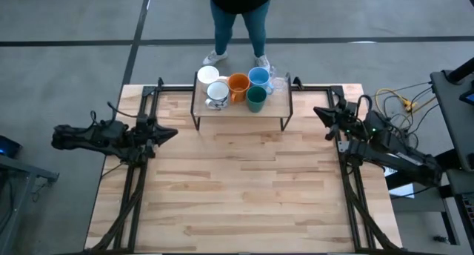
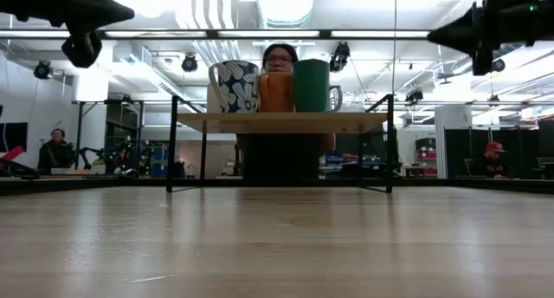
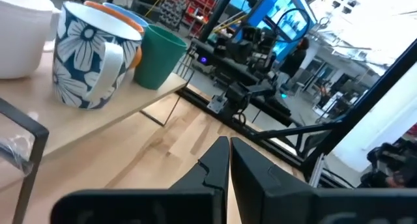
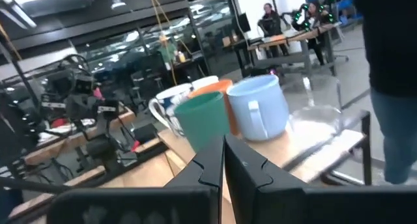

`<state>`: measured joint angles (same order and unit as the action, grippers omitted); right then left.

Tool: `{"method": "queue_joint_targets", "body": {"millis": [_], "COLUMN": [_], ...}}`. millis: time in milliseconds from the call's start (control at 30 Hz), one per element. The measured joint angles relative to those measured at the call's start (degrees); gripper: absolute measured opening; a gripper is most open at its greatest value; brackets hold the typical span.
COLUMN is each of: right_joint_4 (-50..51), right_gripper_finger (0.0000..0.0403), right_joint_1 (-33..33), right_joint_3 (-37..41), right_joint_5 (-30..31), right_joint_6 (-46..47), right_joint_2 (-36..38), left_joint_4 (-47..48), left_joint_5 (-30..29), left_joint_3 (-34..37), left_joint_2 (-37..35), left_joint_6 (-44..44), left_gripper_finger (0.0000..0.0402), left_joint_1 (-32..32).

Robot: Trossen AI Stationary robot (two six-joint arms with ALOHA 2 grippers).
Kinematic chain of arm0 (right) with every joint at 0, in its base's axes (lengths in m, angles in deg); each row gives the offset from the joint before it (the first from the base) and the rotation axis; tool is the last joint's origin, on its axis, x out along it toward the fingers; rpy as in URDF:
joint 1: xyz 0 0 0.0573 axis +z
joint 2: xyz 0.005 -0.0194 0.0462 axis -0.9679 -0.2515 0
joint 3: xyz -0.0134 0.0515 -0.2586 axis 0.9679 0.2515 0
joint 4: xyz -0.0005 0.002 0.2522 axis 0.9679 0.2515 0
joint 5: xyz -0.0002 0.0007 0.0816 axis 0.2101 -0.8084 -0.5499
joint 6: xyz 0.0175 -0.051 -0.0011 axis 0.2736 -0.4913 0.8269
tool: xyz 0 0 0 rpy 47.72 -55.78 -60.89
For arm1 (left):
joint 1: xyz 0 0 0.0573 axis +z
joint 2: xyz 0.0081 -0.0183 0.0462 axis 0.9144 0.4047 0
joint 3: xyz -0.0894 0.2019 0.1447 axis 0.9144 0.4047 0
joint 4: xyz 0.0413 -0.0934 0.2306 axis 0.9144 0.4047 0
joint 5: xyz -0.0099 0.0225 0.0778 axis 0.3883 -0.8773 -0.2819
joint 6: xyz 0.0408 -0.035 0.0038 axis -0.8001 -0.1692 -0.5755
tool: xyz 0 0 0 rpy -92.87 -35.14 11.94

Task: Stack small to large cups/mugs on shelf
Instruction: Return to Home Position

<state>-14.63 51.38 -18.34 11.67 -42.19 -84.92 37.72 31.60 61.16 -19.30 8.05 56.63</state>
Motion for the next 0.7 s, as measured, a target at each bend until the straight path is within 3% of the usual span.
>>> {"method": "queue_joint_targets", "body": {"millis": [467,700], "right_joint_4": [0.6,-5.1], "right_gripper_finger": [0.0008,0.0008], "right_joint_1": [0.0,0.0], "right_joint_3": [8.2,13.2], "right_joint_5": [-0.4,-2.2], "right_joint_6": [1.9,1.9], "right_joint_2": [6.3,6.5], "left_joint_4": [-2.8,-7.6], "left_joint_5": [2.2,2.9], "left_joint_3": [7.8,14.2], "left_joint_2": [-6.7,-10.0], "left_joint_6": [-1.7,-4.7], "left_gripper_finger": [0.0,0.0], "left_joint_1": [-0.4,-1.6]}}
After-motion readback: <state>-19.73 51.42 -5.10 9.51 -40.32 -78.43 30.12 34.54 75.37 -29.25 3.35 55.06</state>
